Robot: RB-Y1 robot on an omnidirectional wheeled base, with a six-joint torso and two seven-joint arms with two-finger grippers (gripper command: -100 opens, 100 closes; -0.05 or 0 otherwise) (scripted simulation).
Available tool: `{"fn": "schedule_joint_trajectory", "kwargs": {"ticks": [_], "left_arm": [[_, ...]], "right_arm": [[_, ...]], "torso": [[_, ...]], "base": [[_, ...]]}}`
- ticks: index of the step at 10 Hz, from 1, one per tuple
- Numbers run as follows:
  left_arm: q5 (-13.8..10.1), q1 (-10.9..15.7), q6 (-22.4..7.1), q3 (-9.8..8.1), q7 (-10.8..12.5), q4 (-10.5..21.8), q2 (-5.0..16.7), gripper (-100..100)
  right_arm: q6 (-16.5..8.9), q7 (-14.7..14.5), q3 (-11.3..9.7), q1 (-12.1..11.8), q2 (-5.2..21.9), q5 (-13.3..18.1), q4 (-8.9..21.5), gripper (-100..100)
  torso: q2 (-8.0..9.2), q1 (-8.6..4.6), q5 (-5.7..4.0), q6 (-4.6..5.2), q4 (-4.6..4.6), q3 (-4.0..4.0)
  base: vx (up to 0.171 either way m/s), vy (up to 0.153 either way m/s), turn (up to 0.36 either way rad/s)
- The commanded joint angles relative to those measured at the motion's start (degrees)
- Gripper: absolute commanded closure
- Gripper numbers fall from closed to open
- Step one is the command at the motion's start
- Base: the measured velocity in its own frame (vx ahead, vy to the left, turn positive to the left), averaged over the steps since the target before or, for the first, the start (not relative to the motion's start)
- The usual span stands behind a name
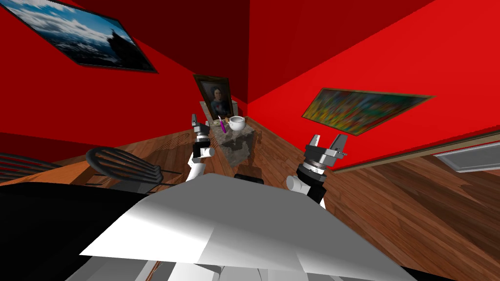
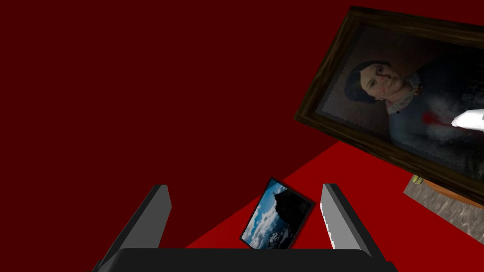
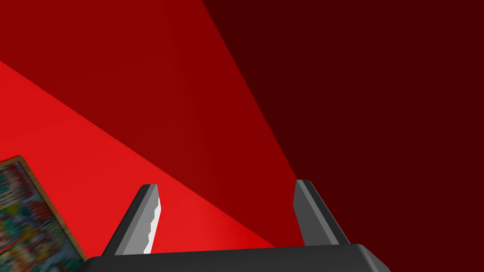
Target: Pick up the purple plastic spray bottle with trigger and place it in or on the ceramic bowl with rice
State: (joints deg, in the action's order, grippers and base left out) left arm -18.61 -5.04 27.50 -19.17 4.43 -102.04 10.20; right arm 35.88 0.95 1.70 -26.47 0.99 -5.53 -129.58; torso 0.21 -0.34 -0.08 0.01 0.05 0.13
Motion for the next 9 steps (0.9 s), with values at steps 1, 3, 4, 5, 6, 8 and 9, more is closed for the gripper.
{"fn": "schedule_joint_trajectory", "kwargs": {"ticks": [1,3,4,5,6,8,9], "left_arm": [[-0.8,1.7,0.0,-1.28,0.1,1.9,0.3,-100],[-2.3,4.4,0.4,-3.4,0.2,4.7,0.3,-100],[-3.8,6.6,0.7,-5.53,0.1,7.0,0.3,-100],[-3.8,7.1,0.7,-5.53,0.1,7.6,0.3,-100],[-5.4,9.2,1.0,-7.68,0.1,9.2,0.3,-100],[-7.0,12.2,1.2,-9.82,0.1,12.2,0.3,-100],[-7.0,12.6,1.2,-9.82,0.1,13.5,0.3,-100]], "right_arm": [[0.0,0.0,0.0,0.0,0.0,0.0,0.0,0],[0.0,0.0,0.0,0.0,0.0,0.0,0.0,0],[0.0,0.0,0.0,0.0,0.0,0.0,0.0,0],[0.0,0.0,0.0,0.0,0.0,0.0,0.0,0],[0.0,0.0,0.0,0.0,0.0,0.0,0.0,0],[0.0,0.0,0.0,0.0,0.0,0.0,0.0,0],[0.0,0.0,0.0,0.0,0.0,0.0,0.0,0]], "torso": [[0.0,0.0,0.0,0.0,0.0,0.0],[0.0,0.07,0.01,-0.01,0.0,0.0],[-0.02,0.12,0.02,-0.01,0.0,-0.01],[0.01,0.11,0.02,-0.01,0.0,0.0],[-0.04,0.16,0.02,-0.01,0.0,-0.02],[-0.09,0.14,0.02,-0.01,-0.02,-0.05],[-0.07,0.09,0.01,0.0,-0.01,-0.04]], "base": [[-0.05,-0.065,0.003],[-0.063,-0.065,-0.005],[-0.067,-0.058,-0.018],[-0.051,-0.049,-0.004],[-0.047,-0.062,-0.019],[-0.043,-0.063,-0.02],[-0.038,-0.049,-0.008]]}}
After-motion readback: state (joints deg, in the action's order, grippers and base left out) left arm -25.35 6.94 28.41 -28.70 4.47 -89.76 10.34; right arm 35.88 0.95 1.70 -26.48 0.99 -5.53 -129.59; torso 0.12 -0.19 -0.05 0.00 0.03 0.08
